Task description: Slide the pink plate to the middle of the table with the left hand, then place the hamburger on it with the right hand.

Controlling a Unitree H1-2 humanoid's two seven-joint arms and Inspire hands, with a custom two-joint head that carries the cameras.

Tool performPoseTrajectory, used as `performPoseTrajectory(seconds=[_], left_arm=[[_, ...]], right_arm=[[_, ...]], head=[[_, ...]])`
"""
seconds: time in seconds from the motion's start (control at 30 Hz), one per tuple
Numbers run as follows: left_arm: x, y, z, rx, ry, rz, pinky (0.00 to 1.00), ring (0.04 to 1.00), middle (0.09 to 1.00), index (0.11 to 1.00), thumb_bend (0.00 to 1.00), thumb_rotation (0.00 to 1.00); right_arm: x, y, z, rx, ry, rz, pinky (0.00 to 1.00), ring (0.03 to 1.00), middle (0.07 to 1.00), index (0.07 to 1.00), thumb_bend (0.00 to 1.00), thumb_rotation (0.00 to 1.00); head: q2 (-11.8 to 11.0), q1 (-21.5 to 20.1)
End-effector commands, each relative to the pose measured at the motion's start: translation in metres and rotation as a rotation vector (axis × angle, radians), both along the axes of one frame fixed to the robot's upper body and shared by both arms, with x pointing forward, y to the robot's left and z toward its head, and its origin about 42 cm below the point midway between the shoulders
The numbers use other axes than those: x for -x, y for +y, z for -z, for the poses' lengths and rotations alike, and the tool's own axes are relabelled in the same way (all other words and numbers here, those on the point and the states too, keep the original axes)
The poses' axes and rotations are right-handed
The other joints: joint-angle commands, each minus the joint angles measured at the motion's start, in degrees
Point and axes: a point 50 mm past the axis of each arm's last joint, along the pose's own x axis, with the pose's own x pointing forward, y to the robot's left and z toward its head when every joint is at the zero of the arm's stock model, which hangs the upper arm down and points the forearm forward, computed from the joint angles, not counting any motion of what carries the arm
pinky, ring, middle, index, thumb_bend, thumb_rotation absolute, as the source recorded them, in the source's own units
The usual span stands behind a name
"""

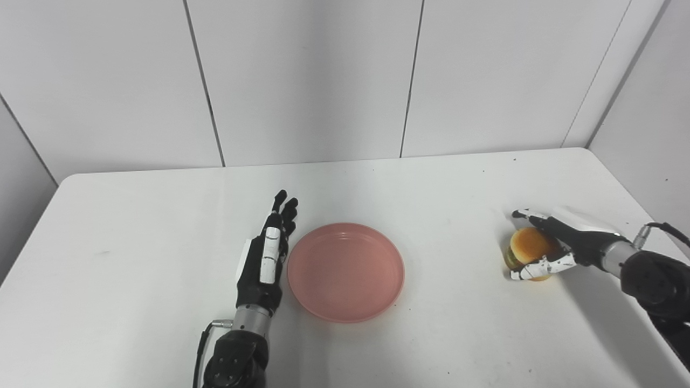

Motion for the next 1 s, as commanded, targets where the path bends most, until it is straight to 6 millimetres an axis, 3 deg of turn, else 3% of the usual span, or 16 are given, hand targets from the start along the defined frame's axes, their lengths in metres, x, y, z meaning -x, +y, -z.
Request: performPoseTrajectory(seconds=[0.0, 0.07, 0.13, 0.17, 0.2, 0.23, 0.33, 0.43, 0.6, 0.83, 0.97], left_arm=[[0.023, 0.005, 0.035, 0.014, 0.109, -0.014, 1.00, 0.975, 0.949, 0.952, 0.75, 1.00], [0.023, 0.005, 0.035, 0.018, 0.107, -0.014, 1.00, 0.975, 0.949, 0.953, 0.75, 1.00], [0.023, 0.005, 0.035, 0.017, 0.106, -0.012, 1.00, 0.974, 0.949, 0.953, 0.74, 1.00], [0.023, 0.005, 0.035, 0.016, 0.106, -0.011, 1.00, 0.977, 0.951, 0.955, 0.74, 1.00], [0.023, 0.005, 0.035, 0.017, 0.110, -0.012, 1.00, 0.978, 0.952, 0.956, 0.75, 1.00], [0.023, 0.004, 0.035, 0.018, 0.113, -0.013, 1.00, 0.978, 0.950, 0.954, 0.75, 1.00], [0.023, 0.004, 0.035, 0.024, 0.110, -0.007, 1.00, 0.979, 0.956, 0.960, 0.74, 1.00], [0.023, 0.005, 0.035, 0.026, 0.111, -0.010, 1.00, 0.975, 0.954, 0.959, 0.74, 1.00], [0.023, 0.004, 0.034, 0.026, 0.118, -0.015, 1.00, 0.974, 0.950, 0.953, 0.74, 1.00], [0.024, 0.005, 0.034, 0.036, 0.113, -0.012, 1.00, 0.976, 0.953, 0.957, 0.73, 1.00], [0.024, 0.004, 0.034, 0.039, 0.112, -0.012, 1.00, 0.976, 0.955, 0.960, 0.73, 1.00]], right_arm=[[-0.005, 0.006, -0.013, -0.032, -0.038, -0.008, 0.94, 1.000, 0.969, 0.919, 1.00, 0.57], [-0.005, 0.008, -0.013, -0.043, -0.056, -0.004, 0.94, 1.000, 0.966, 0.917, 1.00, 0.59], [-0.005, 0.011, -0.013, -0.051, -0.076, 0.003, 0.87, 0.960, 0.939, 0.889, 1.00, 0.58], [-0.005, 0.012, -0.013, -0.056, -0.080, 0.006, 0.78, 0.881, 0.907, 0.864, 0.97, 0.51], [-0.005, 0.014, -0.012, -0.067, -0.077, 0.004, 0.75, 0.854, 0.897, 0.856, 0.96, 0.49], [-0.005, 0.015, -0.011, -0.074, -0.074, 0.001, 0.72, 0.813, 0.873, 0.843, 0.92, 0.38], [-0.004, 0.022, -0.009, -0.091, -0.057, 0.009, 0.69, 0.740, 0.808, 0.824, 0.85, 0.21], [-0.003, 0.025, -0.007, -0.104, -0.055, 0.006, 0.68, 0.726, 0.785, 0.820, 0.83, 0.18], [-0.004, 0.032, -0.011, -0.084, -0.051, -0.028, 0.59, 0.640, 0.708, 0.742, 0.77, 0.10], [-0.002, 0.040, -0.022, -0.032, -0.021, -0.035, 0.53, 0.579, 0.640, 0.687, 0.77, 0.04], [-0.001, 0.035, -0.029, -0.059, -0.022, -0.035, 0.54, 0.576, 0.623, 0.655, 0.77, 0.00]], head=[[0.03, -0.09], [0.08, -0.08], [0.12, 0.06], [0.12, 0.06], [0.09, -0.01], [0.09, -0.01], [0.26, 0.01], [0.27, -0.15], [0.36, 0.09], [0.49, 0.00], [0.48, -0.15]])
